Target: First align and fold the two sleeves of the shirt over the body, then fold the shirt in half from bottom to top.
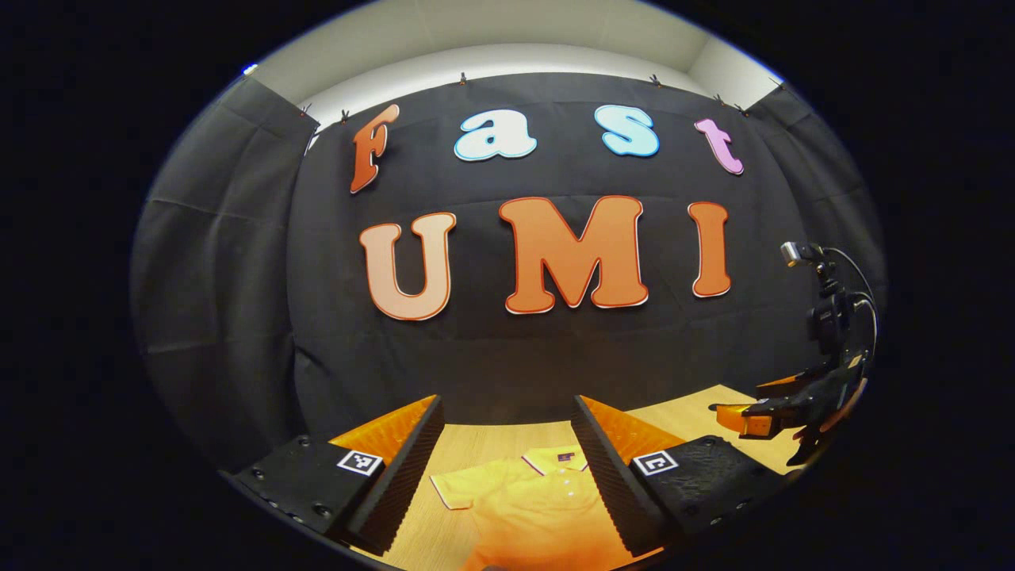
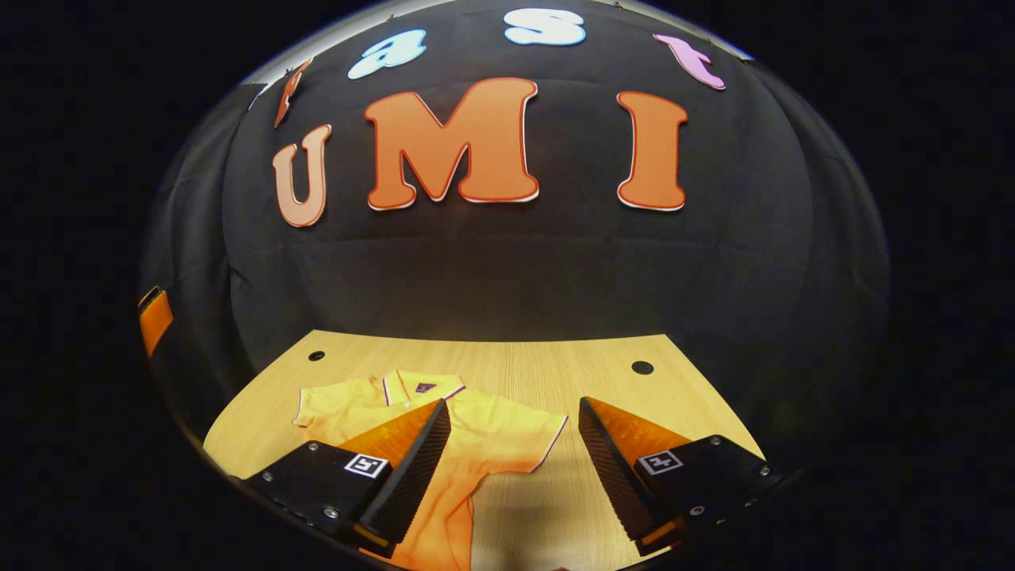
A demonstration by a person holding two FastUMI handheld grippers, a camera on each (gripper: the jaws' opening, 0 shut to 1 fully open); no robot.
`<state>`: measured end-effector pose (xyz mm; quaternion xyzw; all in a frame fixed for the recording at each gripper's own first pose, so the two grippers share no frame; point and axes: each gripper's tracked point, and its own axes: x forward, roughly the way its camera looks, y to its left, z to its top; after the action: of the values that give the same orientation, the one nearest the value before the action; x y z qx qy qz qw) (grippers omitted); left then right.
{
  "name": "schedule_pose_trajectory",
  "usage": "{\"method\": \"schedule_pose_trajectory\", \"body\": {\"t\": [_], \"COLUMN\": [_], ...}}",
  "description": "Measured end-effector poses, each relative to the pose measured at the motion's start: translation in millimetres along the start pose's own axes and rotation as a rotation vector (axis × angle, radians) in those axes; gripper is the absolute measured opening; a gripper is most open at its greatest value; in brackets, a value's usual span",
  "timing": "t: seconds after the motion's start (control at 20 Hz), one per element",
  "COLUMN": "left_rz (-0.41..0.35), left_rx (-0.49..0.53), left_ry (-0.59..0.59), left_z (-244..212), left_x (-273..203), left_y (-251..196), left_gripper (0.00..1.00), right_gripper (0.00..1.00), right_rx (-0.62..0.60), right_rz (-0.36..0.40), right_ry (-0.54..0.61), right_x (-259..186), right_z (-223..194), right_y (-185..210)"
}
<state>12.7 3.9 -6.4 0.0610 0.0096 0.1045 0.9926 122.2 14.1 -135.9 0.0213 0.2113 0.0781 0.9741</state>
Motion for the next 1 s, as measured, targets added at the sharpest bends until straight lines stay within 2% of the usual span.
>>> {"method": "schedule_pose_trajectory", "body": {"t": [0.25,0.35,0.6,0.8,0.95,1.0], "left_rz": [0.071,0.088,0.149,0.196,0.219,0.225], "left_rx": [0.043,0.053,0.054,0.040,0.042,0.046], "left_ry": [0.035,0.063,0.123,0.186,0.205,0.209], "left_z": [-13.5,-22.8,-38.6,-57.0,-59.7,-59.0], "left_x": [-11.3,-14.8,-26.2,-31.6,-34.1,-32.9], "left_y": [8.0,7.1,17.5,25.8,30.4,31.8], "left_gripper": [0.98,0.98,0.98,0.98,0.98,0.98], "right_gripper": [0.98,0.95,0.90,0.90,0.83,0.78], "right_rx": [0.002,-0.008,-0.005,-0.021,-0.002,0.010], "right_rz": [-0.015,-0.023,-0.024,-0.038,-0.012,-0.016], "right_ry": [0.155,0.234,0.387,0.494,0.563,0.578], "right_x": [40.3,53.9,83.3,112.9,129.6,135.6], "right_z": [-34.6,-53.1,-85.4,-107.0,-116.5,-117.3], "right_y": [-15.8,-22.1,-29.7,-35.1,-30.2,-30.6]}}
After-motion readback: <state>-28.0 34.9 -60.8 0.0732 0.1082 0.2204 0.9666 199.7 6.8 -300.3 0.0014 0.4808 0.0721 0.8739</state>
